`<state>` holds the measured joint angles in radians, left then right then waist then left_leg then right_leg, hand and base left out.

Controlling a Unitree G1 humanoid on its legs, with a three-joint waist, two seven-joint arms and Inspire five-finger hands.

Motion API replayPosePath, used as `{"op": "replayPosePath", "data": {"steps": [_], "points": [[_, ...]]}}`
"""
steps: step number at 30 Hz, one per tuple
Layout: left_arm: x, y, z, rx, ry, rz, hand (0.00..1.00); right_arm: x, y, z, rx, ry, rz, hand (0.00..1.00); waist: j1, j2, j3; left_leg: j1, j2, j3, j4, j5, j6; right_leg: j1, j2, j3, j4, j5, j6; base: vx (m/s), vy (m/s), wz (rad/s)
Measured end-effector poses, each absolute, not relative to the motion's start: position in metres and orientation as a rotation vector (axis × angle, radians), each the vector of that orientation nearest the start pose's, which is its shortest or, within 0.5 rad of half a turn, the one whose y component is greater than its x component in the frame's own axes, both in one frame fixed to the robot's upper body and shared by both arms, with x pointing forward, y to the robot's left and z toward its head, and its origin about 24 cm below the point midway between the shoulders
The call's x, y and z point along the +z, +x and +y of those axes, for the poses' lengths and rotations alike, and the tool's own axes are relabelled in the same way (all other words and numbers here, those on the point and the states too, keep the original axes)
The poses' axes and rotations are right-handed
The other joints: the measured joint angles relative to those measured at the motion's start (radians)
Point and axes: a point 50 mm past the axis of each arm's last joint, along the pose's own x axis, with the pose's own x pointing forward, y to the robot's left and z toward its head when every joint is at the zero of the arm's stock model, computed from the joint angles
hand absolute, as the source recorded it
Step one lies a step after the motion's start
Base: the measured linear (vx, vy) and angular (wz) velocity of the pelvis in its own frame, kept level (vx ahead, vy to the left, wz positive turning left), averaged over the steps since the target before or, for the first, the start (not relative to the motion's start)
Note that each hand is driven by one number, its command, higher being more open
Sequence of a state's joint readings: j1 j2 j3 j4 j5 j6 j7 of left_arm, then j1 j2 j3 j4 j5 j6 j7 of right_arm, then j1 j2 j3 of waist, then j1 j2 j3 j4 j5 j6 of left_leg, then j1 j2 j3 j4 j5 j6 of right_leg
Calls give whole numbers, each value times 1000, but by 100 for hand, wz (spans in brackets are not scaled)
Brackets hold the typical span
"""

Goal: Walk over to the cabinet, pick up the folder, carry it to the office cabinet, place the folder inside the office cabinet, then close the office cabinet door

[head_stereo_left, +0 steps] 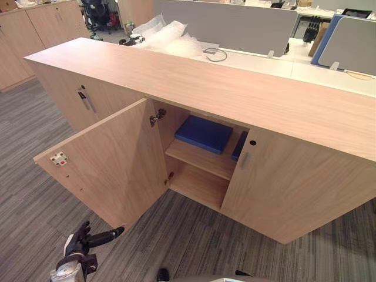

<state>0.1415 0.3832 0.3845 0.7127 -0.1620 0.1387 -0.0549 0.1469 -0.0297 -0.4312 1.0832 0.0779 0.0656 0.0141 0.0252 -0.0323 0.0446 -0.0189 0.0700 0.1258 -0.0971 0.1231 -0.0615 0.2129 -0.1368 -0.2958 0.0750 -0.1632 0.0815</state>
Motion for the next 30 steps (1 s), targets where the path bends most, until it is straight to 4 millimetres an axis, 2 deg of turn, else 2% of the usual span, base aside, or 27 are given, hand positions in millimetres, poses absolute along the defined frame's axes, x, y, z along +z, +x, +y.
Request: {"op": "replayPosePath", "data": {"steps": [3,4,6,7,9,11,12,13,15,16,17,18,19,20,21,22,23,24,25,26,27,28,29,30], "points": [[-90,105,368,671,-23,929,100,-171,44,-209,-466,280,1241,100,0,-5,4,-1,-2,2,0,0,0,1,-1,1,-7,-1,-2,-4,10,-3],[-87,98,383,738,-44,960,100,-171,44,-208,-462,280,1243,100,-1,-11,7,-1,-2,4,0,0,0,1,-1,3,-10,-3,-5,3,14,-4],[-80,89,400,800,-33,992,100,-171,44,-208,-458,278,1247,100,-3,-26,14,-1,-2,5,0,0,-1,1,0,4,-12,-3,-5,4,5,-2],[-82,82,401,825,-45,994,100,-172,43,-207,-455,277,1254,100,-4,-31,14,-2,-3,5,0,-1,-1,1,-1,4,-12,-3,-6,31,24,0],[-91,69,392,914,-112,955,100,-173,39,-206,-466,282,1269,100,-2,-28,16,-1,-9,7,0,-8,0,1,-7,5,-12,-3,-7,43,37,2],[-116,51,358,941,-198,997,100,-174,34,-204,-473,285,1281,100,-2,-28,17,1,-21,6,0,-17,6,3,-17,3,-10,-1,-9,62,54,5],[-122,47,350,935,-219,1027,100,-174,34,-204,-474,283,1283,100,-2,-28,17,3,-23,5,0,-19,7,5,-20,3,-10,-1,-10,68,55,4],[-129,47,339,935,-281,1066,100,-174,32,-203,-478,286,1285,100,7,-30,18,8,-23,5,1,-24,6,8,-22,3,-9,2,-14,69,54,8],[-120,68,349,912,-269,1062,100,-174,28,-202,-485,284,1288,100,25,-32,17,15,-21,-7,2,-28,6,14,-22,0,1,3,-15,70,35,15],[-99,94,373,884,-184,1007,100,-174,29,-200,-481,289,1279,100,29,-35,14,14,-21,-10,7,-27,7,15,-13,0,6,3,-15,58,-1,18],[-64,130,399,820,6,913,100,-174,31,-199,-476,292,1268,100,42,-37,13,9,-17,-23,2,-21,6,13,-14,0,11,3,-15,54,-5,18],[-42,148,410,797,99,827,100,-174,32,-199,-473,290,1262,100,45,-39,12,5,-16,-28,2,-21,6,9,-13,0,15,3,-15,54,-1,16],[9,182,422,774,250,606,100,-174,32,-198,-467,296,1258,100,51,-43,9,-3,-17,-32,2,-21,6,0,-9,-2,23,3,-15,85,4,15],[57,203,422,761,350,379,100,-174,32,-199,-464,299,1258,100,56,-43,9,-4,-23,-35,6,-20,7,-2,-13,-4,30,4,-16,101,8,13],[78,210,419,756,381,274,100,-174,32,-199,-465,300,1259,100,56,-42,8,-2,-27,-37,7,-20,7,-1,-16,-3,34,5,-18,106,22,13],[102,216,406,730,481,159,100,-173,33,-202,-473,300,1252,100,55,-34,3,3,-29,-41,7,-19,8,0,-17,-2,45,14,-31,87,23,8],[99,213,401,718,546,173,100,-172,35,-206,-475,292,1243,100,54,-20,3,5,-28,-42,7,-19,8,-2,-16,-2,50,22,-41,107,28,3],[81,202,394,739,521,209,100,-170,37,-212,-484,282,1226,100,54,7,1,9,-24,-42,8,-16,13,-5,-13,-1,59,40,-57,106,17,9],[58,191,378,763,406,229,100,-170,33,-214,-498,289,1229,100,63,20,-7,11,-18,-47,9,-14,16,-13,-11,-1,89,51,-61,109,2,18],[48,188,368,764,361,237,100,-170,30,-216,-512,295,1232,100,66,24,-12,14,-5,-55,9,-15,16,-21,-6,0,119,53,-61,110,-46,37],[31,182,349,749,295,262,100,-170,27,-218,-527,305,1230,100,74,42,-7,21,31,-75,10,-15,16,-52,7,6,193,36,-57,73,-94,28],[19,173,341,750,265,301,100,-170,31,-215,-517,307,1222,100,80,33,-13,26,55,-80,10,-15,16,-47,34,1,77,-26,-37,25,-116,16],[15,170,340,752,260,323,100,-170,34,-212,-508,312,1214,100,81,20,-13,28,56,-77,10,-17,12,-49,36,0,5,-4,-38,-84,-173,4],[12,170,337,744,255,344,100,-170,39,-207,-498,325,1198,100,76,-11,-7,35,45,-82,9,-35,-16,-69,18,3,-27,60,-3,-87,-163,6]]}}
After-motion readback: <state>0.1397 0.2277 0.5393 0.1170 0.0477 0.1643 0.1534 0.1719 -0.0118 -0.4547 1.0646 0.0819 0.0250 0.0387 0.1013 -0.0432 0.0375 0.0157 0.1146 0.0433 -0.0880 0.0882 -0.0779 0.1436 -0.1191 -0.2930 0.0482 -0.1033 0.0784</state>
